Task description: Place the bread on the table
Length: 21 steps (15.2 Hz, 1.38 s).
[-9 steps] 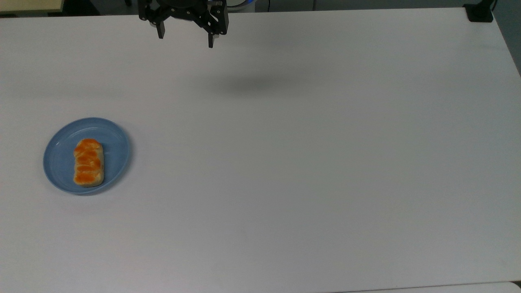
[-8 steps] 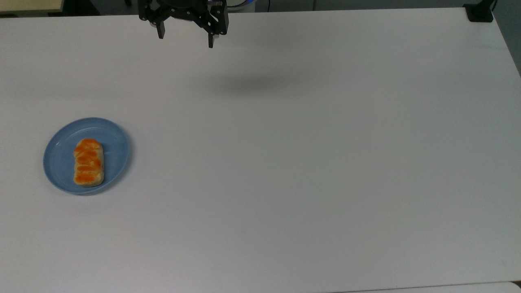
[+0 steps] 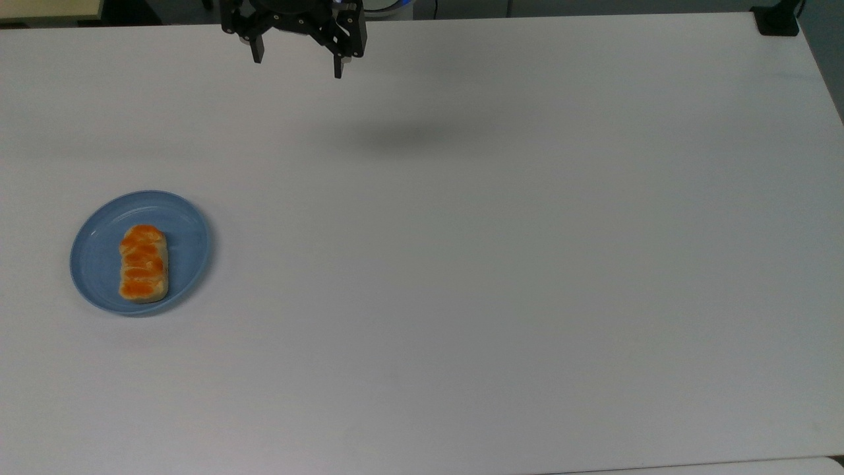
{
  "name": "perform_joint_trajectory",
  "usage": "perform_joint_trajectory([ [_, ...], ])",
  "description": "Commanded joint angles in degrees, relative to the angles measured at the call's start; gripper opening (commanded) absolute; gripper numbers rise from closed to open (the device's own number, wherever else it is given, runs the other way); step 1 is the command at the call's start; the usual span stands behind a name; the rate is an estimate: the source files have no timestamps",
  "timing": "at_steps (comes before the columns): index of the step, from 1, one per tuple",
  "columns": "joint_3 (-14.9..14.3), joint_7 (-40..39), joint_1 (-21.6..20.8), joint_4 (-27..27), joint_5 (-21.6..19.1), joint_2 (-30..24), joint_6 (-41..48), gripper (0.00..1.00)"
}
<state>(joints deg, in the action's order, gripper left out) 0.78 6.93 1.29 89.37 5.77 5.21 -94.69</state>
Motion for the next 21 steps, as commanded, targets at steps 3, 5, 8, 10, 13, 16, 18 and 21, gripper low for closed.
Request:
perform_joint_trajectory([
  [3,-0.51,-0.78,-0.32,1.51,-0.40,-1.08,-0.50,1.00],
  [5,-0.52,-0.78,-0.32,1.51,-0.40,-1.08,-0.50,1.00],
  [8,-0.51,-0.87,-0.32,1.51,-0.40,-0.82,-0.50,1.00],
  [10,-0.60,-1.48,-0.15,1.33,-0.40,-0.21,-0.67,1.00],
  [13,-0.60,-8.58,1.87,-0.60,-0.40,2.51,-0.85,1.00],
  [16,-0.51,-12.63,4.77,-0.69,-0.49,4.01,-3.29,1.00],
  [18,-0.52,-17.28,7.49,-0.69,-0.58,5.15,-5.50,1.00],
  [21,-0.51,-21.78,11.18,-0.95,-0.58,7.61,-7.69,1.00],
])
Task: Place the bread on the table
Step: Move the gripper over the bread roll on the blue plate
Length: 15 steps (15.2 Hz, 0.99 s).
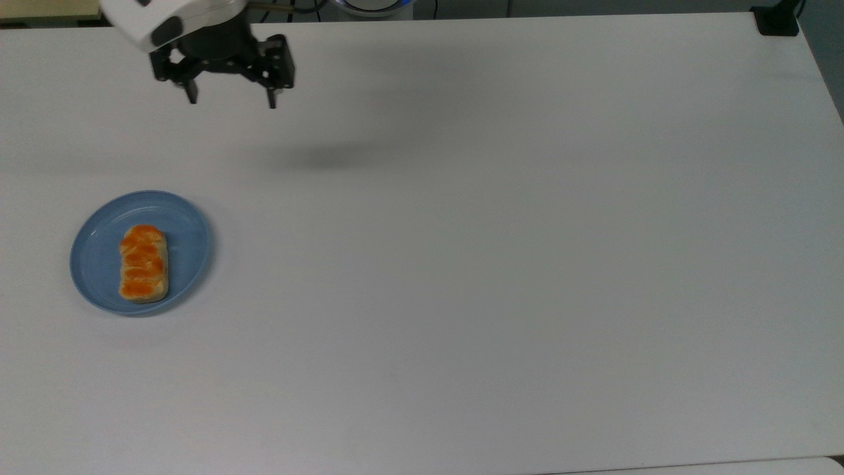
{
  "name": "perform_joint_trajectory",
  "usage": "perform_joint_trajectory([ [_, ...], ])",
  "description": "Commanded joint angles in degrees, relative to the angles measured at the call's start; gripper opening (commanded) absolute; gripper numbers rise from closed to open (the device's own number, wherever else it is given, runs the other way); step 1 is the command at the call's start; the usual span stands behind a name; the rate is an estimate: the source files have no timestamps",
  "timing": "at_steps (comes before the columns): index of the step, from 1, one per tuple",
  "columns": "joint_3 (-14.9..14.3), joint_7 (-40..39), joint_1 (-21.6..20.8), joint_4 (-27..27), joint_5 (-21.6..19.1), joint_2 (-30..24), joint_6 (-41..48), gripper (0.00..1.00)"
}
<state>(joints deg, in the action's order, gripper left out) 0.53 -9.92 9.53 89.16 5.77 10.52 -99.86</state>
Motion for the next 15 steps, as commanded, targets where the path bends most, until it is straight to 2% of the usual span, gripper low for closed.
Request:
perform_joint_trajectory([
  [1,-0.27,-5.20,4.00,-1.88,-0.67,3.62,-4.10,1.00],
  [7,-0.45,-5.20,8.22,-6.72,0.39,16.19,-15.43,1.00],
  [15,-0.62,-5.20,9.98,-6.90,1.00,23.40,-29.32,1.00],
])
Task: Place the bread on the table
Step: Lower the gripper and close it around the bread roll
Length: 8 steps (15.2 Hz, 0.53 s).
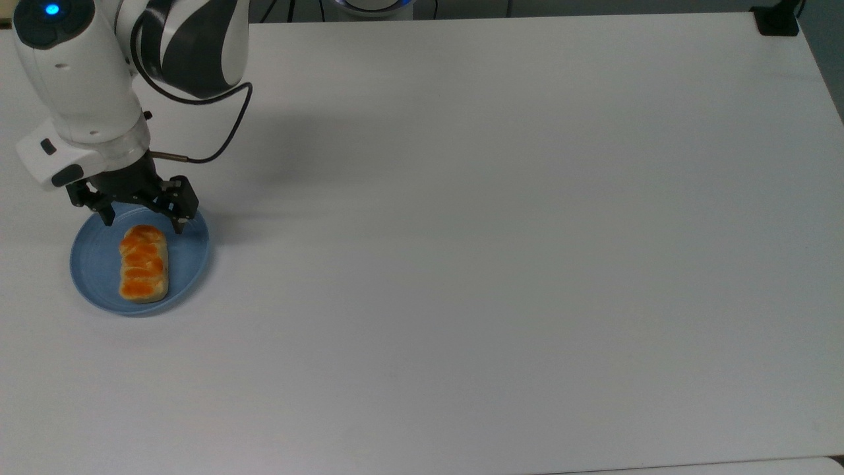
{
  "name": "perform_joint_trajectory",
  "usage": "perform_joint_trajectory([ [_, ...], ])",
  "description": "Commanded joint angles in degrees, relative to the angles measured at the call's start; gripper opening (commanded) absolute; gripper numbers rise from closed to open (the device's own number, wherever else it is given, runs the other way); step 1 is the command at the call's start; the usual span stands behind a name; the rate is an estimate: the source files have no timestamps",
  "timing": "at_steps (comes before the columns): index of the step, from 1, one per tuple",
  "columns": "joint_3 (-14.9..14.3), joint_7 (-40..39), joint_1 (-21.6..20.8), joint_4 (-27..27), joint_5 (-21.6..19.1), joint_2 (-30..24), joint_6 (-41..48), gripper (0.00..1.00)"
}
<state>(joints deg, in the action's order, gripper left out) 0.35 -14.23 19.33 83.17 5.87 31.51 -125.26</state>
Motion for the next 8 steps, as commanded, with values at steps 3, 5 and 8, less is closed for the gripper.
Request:
perform_joint_trajectory([
  [3,-0.43,-0.71,0.80,-0.90,0.90,5.13,-7.62,1.00],
  [5,-0.43,-0.62,0.88,-0.90,0.90,6.28,-10.08,1.00],
  [8,-0.43,-0.53,0.89,-0.90,0.90,7.07,-11.58,1.00],
])
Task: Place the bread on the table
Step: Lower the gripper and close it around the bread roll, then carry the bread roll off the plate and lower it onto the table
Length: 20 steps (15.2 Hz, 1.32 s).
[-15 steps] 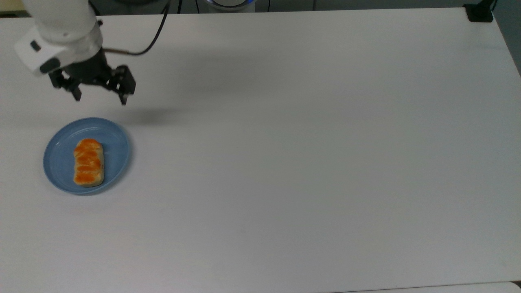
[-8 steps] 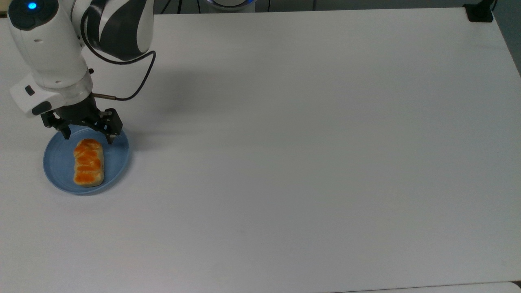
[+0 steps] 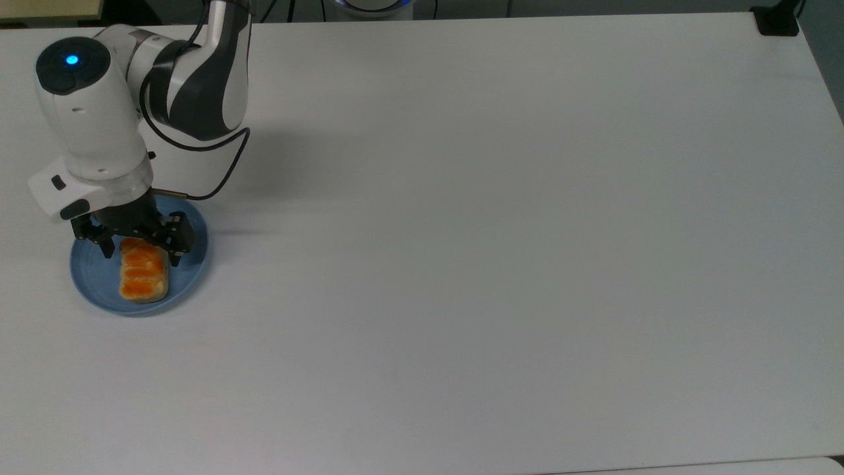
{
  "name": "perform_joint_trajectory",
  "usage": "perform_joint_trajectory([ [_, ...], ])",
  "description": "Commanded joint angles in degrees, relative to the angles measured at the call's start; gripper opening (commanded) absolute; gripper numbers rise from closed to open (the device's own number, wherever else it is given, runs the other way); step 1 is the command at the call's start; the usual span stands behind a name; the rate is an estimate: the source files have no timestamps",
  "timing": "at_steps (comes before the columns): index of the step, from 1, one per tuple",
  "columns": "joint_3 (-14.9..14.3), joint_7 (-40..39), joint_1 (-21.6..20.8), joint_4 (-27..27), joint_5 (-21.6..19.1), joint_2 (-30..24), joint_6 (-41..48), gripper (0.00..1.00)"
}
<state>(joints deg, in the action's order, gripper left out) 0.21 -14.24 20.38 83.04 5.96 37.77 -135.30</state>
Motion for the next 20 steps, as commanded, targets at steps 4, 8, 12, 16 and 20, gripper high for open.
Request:
perform_joint_trajectory([
  [4,-0.30,-0.44,-0.25,-0.43,0.80,0.90,-2.34,0.81],
  [8,-0.13,-0.35,-0.43,-0.43,0.72,0.64,-2.25,0.39],
  [12,-0.12,-0.88,-0.25,0.36,0.80,-2.60,-0.85,0.38],
  [16,0.84,-0.27,-1.12,1.85,0.80,-6.12,2.66,0.39],
  [20,1.28,3.68,-7.18,3.09,0.89,-7.09,6.79,0.39],
])
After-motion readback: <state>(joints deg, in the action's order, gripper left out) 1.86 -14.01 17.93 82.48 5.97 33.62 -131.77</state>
